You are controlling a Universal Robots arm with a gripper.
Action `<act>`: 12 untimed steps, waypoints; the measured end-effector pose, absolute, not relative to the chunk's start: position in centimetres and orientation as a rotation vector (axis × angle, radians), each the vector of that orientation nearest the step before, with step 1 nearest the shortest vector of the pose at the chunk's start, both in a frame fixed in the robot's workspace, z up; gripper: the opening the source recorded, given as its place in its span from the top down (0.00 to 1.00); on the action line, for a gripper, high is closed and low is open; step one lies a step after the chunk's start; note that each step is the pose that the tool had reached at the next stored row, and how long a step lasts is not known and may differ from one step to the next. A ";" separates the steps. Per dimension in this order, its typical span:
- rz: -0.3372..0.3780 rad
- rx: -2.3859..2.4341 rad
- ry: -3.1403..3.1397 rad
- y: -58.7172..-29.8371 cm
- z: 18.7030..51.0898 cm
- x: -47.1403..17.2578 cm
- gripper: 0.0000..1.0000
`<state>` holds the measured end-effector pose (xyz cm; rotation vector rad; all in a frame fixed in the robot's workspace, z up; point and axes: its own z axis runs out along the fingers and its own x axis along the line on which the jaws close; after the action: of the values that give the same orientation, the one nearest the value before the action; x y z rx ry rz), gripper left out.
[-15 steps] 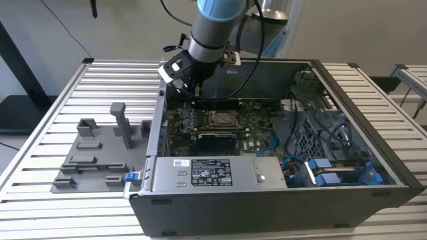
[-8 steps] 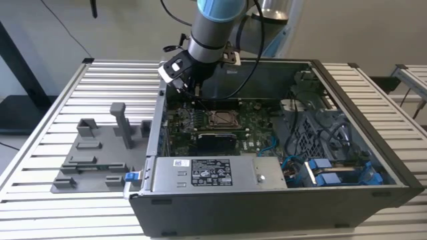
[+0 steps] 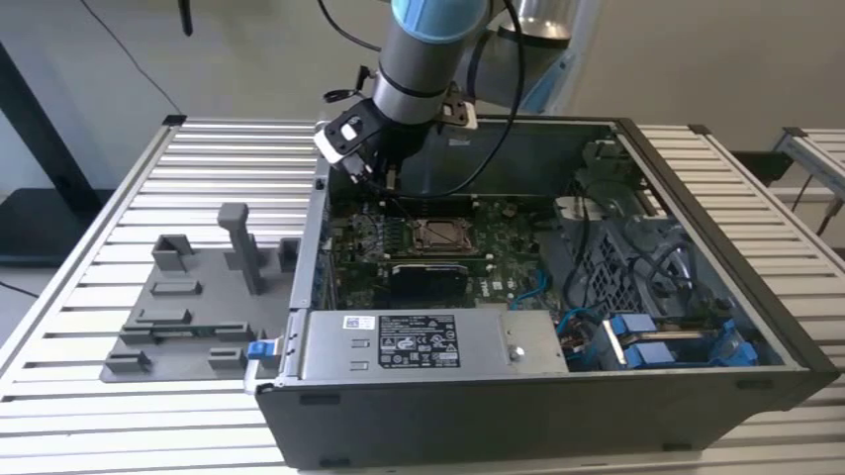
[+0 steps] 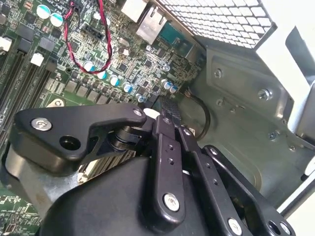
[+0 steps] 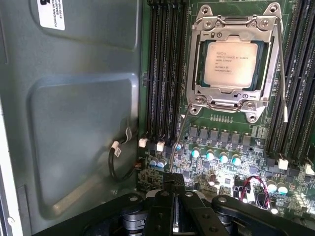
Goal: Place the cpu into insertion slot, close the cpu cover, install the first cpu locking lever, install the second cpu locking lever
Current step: 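Install the first cpu locking lever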
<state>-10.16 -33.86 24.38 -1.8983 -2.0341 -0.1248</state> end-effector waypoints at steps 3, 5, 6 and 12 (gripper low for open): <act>-0.126 -1.898 -2.033 -33.9 24.4 -9.8 0.89; -0.127 -1.896 -2.032 -33.9 24.5 -9.6 0.89; -0.126 -1.896 -2.032 -33.9 24.6 -9.6 0.89; -0.122 -1.893 -2.027 -33.9 25.4 -9.2 0.89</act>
<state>-9.21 -33.86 25.37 -1.8933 -2.0274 -0.1223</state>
